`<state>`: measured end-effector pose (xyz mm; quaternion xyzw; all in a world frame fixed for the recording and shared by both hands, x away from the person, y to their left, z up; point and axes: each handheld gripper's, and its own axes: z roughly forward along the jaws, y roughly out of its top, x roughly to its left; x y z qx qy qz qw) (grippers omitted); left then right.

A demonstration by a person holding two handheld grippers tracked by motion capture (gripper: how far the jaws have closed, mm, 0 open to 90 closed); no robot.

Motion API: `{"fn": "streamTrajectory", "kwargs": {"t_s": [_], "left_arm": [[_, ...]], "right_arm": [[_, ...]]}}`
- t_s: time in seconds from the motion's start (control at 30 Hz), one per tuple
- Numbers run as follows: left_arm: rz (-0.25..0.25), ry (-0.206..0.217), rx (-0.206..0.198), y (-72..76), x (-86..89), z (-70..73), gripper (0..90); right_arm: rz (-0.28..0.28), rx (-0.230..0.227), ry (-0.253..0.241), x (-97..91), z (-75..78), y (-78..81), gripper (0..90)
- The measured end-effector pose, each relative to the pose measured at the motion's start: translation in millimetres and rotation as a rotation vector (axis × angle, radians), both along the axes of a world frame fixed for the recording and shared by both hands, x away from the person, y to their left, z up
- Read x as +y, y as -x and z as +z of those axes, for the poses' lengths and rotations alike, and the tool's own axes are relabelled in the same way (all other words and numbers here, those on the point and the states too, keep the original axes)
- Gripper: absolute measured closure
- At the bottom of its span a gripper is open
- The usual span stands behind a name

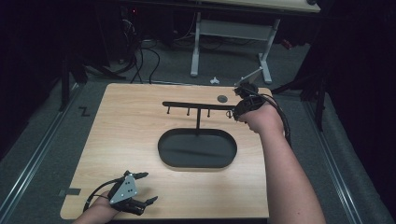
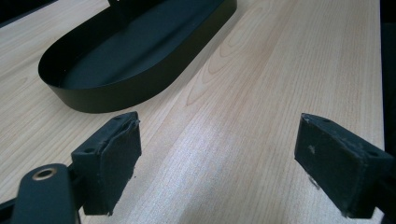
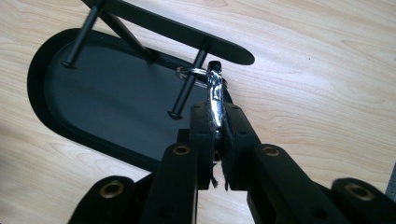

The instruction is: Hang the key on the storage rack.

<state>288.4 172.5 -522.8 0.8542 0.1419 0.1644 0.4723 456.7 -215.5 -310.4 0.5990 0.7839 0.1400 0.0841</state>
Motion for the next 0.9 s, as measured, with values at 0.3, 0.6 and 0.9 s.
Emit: {"fn": "streamTrajectory", "kwargs": {"t_s": [0.3,0.6,0.9], "left_arm": [[-0.001,0.002,0.001,-0.2,0.0,-0.1,15.1],[0.0,0.002,0.0,-0.1,-0.1,-0.2,15.1],[0.001,0.004,-0.001,0.0,-0.4,-0.3,15.1]], "right_arm": [[-0.014,0.002,-0.01,-5.4,-10.4,-0.9,82.6],[-0.019,-0.005,0.003,-5.7,-10.4,-0.7,77.6],[-0.024,-0.011,0.003,-7.0,-6.6,2.2,76.7]]}}
